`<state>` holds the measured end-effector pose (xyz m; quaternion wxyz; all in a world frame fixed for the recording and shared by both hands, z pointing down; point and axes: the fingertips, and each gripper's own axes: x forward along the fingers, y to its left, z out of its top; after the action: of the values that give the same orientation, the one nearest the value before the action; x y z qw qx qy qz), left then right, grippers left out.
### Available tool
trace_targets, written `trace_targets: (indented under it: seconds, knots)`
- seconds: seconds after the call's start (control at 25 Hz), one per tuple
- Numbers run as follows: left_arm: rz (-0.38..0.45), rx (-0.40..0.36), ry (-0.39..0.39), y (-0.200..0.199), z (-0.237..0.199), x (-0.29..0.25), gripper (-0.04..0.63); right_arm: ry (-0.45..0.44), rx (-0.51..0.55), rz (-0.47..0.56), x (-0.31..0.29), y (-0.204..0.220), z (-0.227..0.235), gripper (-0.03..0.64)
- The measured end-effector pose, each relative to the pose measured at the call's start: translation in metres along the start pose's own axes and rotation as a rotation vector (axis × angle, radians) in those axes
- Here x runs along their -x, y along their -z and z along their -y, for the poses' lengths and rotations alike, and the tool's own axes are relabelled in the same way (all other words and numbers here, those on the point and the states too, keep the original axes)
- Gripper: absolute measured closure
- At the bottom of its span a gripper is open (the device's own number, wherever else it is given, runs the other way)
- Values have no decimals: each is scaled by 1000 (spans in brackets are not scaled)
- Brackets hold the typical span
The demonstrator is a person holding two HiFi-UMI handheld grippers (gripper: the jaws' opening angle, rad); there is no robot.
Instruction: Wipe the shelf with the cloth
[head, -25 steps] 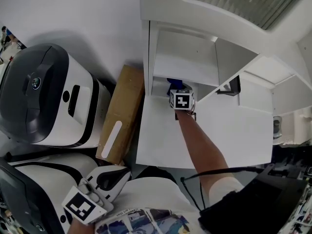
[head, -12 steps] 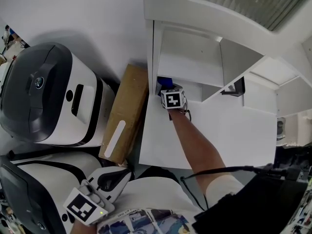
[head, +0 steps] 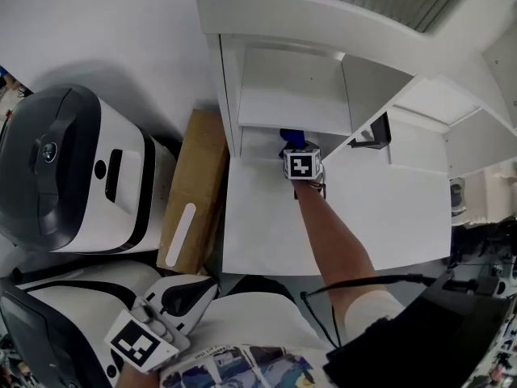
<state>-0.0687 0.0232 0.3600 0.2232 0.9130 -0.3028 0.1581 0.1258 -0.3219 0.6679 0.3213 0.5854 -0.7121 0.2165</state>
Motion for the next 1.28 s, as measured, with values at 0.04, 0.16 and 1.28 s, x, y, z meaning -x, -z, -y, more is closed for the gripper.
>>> trace_targets:
  seconds: [0.04, 0.16, 1.28]
  knots:
    - [-2, -3, 6, 0, 1, -1, 583, 10, -6, -7, 3, 2, 5, 518]
    - [-7, -10, 16, -1, 3, -5, 583, 24, -5, -20, 7, 6, 11, 518]
    - [4, 14, -47, 1, -8, 9, 583, -180, 39, 20, -8, -9, -81, 518]
